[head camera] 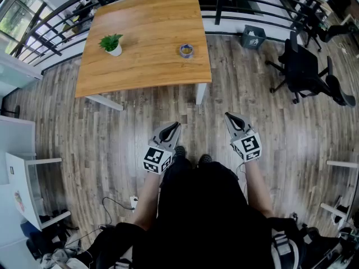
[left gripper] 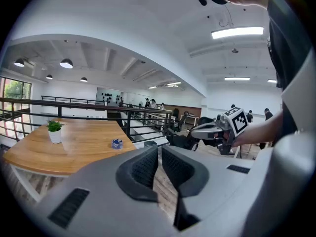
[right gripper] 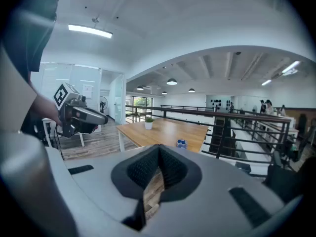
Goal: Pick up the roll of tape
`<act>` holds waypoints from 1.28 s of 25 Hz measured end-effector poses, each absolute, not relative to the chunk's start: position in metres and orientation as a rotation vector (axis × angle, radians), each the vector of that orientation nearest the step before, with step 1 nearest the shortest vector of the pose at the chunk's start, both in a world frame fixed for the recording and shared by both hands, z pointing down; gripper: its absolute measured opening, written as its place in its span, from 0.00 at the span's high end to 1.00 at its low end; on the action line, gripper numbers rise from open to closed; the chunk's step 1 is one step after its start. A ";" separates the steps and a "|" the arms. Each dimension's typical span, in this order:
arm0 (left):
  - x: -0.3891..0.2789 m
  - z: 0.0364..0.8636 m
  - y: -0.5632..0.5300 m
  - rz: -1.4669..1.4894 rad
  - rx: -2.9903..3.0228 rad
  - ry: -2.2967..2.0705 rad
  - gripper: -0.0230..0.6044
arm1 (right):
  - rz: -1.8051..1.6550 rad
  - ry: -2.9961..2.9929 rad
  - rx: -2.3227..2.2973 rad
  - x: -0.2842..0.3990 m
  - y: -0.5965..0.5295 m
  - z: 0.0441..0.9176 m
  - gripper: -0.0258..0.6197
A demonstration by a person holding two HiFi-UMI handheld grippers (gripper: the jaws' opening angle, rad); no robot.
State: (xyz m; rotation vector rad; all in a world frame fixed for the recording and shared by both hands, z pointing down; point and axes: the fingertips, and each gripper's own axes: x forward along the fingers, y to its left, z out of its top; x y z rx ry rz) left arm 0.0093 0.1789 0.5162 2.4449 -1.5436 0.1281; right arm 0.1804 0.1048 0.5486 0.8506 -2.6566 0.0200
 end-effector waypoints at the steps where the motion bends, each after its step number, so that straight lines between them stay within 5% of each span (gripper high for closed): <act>1: 0.003 0.514 0.180 0.124 2.439 -1.549 0.90 | 0.017 -2.661 0.843 0.174 0.108 0.545 0.95; 32: -0.086 0.505 0.184 0.062 2.634 -1.289 0.90 | 0.034 -2.625 0.984 0.073 0.144 0.551 0.94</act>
